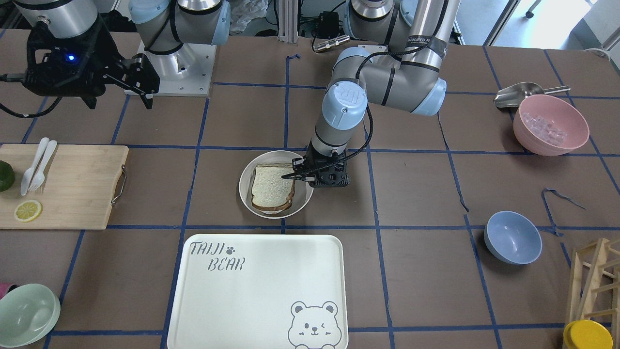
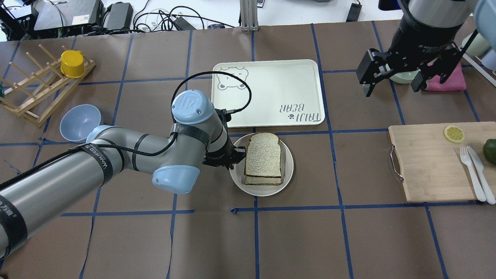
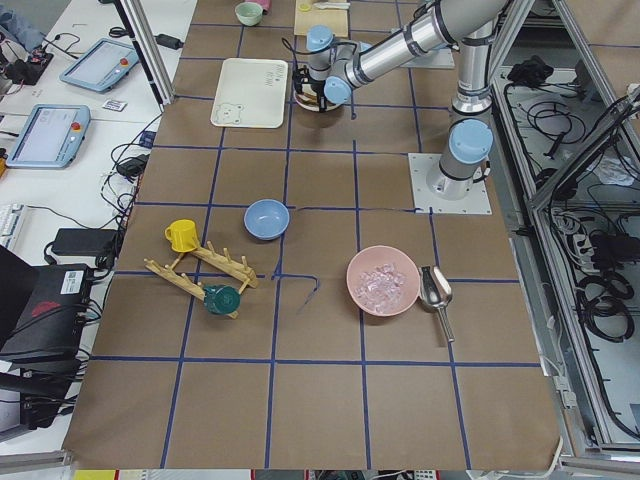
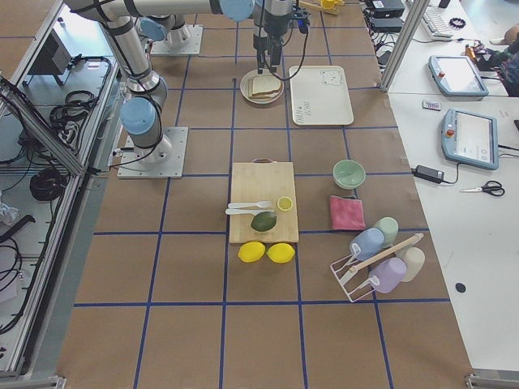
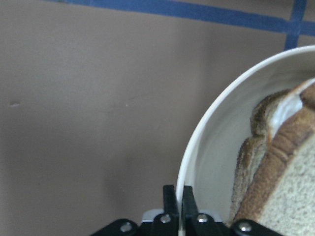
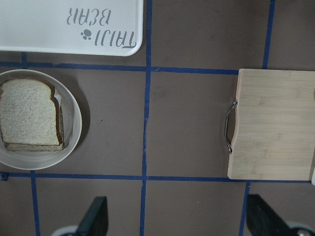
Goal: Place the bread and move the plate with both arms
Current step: 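Slide the plate with the left gripper onto the bear-printed tray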
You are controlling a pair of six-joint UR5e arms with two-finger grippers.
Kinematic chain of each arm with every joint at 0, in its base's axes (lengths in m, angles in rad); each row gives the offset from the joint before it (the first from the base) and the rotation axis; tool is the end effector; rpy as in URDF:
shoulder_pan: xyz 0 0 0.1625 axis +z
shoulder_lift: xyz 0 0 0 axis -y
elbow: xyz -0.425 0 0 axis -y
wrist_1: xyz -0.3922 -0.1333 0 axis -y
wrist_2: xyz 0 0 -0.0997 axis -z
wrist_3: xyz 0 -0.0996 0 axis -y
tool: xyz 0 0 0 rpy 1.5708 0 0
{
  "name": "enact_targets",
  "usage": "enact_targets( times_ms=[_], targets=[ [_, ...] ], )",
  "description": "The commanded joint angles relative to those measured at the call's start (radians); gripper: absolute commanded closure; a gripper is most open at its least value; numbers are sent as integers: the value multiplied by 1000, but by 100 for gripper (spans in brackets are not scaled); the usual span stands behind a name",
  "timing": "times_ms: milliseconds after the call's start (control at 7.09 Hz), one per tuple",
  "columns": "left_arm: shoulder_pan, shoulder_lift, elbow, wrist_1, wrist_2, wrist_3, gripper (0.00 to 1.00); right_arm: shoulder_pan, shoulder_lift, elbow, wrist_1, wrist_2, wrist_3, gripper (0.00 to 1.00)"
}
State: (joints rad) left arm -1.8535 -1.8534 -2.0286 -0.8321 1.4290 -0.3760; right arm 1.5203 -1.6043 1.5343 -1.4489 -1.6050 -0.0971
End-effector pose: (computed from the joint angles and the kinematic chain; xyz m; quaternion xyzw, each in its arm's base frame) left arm -0.2831 -0.4463 0.2073 0.0466 -0.9964 -0.0237 0.0668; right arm 0.1059 -0.4774 0.5101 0.0237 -0.9992 -0.0271 0.0151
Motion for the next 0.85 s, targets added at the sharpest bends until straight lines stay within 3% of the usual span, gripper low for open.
enact_targets(
  times_ms=[0,706],
  targets=[
    [5,13,18,-18,-9,26,100,0,-2,-6,-2,-1,-10,0],
    [22,28,30,-15,-12,55,100,1,-2,3,2,19,7,0]
  ],
)
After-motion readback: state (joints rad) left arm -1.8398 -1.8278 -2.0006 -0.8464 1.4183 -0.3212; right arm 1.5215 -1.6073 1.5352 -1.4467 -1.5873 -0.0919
